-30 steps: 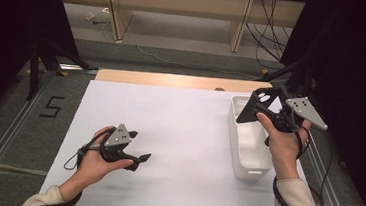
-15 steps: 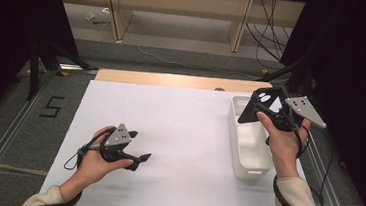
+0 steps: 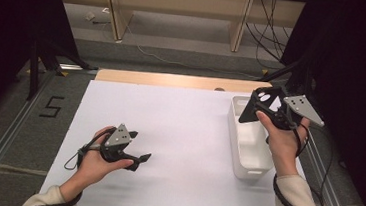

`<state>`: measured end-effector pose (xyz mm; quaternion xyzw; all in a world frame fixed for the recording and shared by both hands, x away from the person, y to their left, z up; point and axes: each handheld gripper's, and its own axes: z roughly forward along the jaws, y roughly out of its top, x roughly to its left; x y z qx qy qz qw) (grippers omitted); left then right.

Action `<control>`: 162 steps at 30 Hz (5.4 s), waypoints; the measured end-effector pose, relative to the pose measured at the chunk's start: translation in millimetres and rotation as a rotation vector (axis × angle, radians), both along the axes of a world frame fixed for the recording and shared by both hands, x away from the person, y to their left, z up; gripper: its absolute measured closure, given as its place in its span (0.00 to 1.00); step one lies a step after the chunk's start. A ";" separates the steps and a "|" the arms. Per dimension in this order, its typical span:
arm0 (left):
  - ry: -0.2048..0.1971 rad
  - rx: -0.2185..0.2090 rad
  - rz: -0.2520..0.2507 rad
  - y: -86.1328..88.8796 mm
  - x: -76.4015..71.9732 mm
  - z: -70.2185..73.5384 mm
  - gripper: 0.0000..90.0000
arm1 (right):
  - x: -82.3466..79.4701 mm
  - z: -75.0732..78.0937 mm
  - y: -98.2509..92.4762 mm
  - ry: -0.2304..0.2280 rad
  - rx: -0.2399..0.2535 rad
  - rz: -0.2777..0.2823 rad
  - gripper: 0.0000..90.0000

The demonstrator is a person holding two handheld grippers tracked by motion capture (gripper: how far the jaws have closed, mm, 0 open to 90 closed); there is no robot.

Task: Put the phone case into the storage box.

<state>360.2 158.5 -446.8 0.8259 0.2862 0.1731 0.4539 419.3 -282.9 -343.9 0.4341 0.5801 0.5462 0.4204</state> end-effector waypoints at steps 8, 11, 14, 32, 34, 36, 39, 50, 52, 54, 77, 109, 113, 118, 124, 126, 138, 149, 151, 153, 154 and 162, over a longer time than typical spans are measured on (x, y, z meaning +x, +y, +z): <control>0.000 0.001 -0.002 -0.6 0.2 -0.5 0.14 | 4.5 -0.8 0.4 -0.001 -0.008 -0.002 0.17; 0.002 0.001 -0.001 -0.7 0.2 -0.7 0.14 | 5.9 -0.4 0.3 0.000 -0.008 -0.003 0.17; 0.001 0.001 -0.001 -0.8 0.2 -0.6 0.14 | 7.0 0.4 -0.5 -0.001 -0.011 -0.005 0.17; -0.002 0.002 0.001 -0.9 0.7 -1.2 0.14 | 14.2 -0.4 -2.9 -0.004 -0.010 -0.007 0.17; -0.002 0.002 0.001 -1.0 0.7 -1.3 0.14 | 15.6 0.2 -3.0 -0.005 -0.006 -0.009 0.17; -0.002 0.006 0.000 -0.9 0.7 -1.2 0.14 | 16.5 0.3 -2.6 -0.006 -0.005 -0.008 0.17; -0.002 0.003 0.002 -0.8 0.9 -1.2 0.14 | 17.6 0.3 -1.9 -0.003 -0.007 -0.008 0.17; -0.003 0.002 0.001 -1.1 0.9 -1.2 0.14 | 22.8 -0.5 0.3 -0.003 -0.006 -0.005 0.17; -0.003 0.002 -0.001 -1.2 0.9 -1.4 0.14 | 23.7 -0.5 0.5 -0.004 -0.007 -0.004 0.17; -0.002 0.004 -0.002 -1.1 0.8 -1.3 0.14 | 24.8 -0.9 0.9 -0.007 -0.008 -0.004 0.17; -0.002 0.002 -0.003 -1.4 0.8 -1.3 0.14 | 33.9 -4.2 2.8 0.000 -0.009 -0.008 0.17; 0.000 0.001 0.001 -0.8 0.8 -0.5 0.14 | 48.2 -9.8 0.3 0.012 -0.005 -0.022 0.17; -0.001 0.002 -0.001 -1.2 0.6 -0.7 0.14 | 49.7 -10.5 -0.4 0.014 -0.005 -0.023 0.17; 0.000 0.001 -0.001 -1.4 0.6 -0.9 0.14 | 52.6 -12.3 -0.6 0.020 -0.003 -0.024 0.17; 0.001 0.000 -0.003 -1.6 0.7 -0.9 0.14 | 54.5 -12.5 1.1 0.020 -0.005 -0.022 0.17; 0.001 0.001 -0.003 -1.7 0.6 -1.1 0.14 | 55.0 -12.8 1.4 0.017 -0.004 -0.021 0.17; 0.000 0.003 -0.003 -1.7 0.6 -0.6 0.14 | 58.6 -15.1 -0.9 0.024 -0.002 -0.030 0.17; -0.002 -0.001 -0.001 -1.5 0.5 -0.3 0.14 | 61.6 -16.0 0.4 0.027 -0.003 -0.031 0.17; -0.002 -0.001 0.000 -1.5 0.5 -0.4 0.14 | 62.1 -16.2 0.2 0.029 -0.003 -0.031 0.17; -0.002 0.000 0.000 -1.5 0.5 -0.2 0.14 | 63.0 -16.4 0.0 0.029 -0.003 -0.031 0.17; -0.002 0.000 0.000 -1.4 0.5 -0.1 0.14 | 63.5 -16.4 -0.2 0.031 -0.002 -0.033 0.17; -0.004 -0.004 0.000 -1.4 0.5 0.1 0.14 | 68.2 -19.7 1.9 0.050 0.000 -0.034 0.17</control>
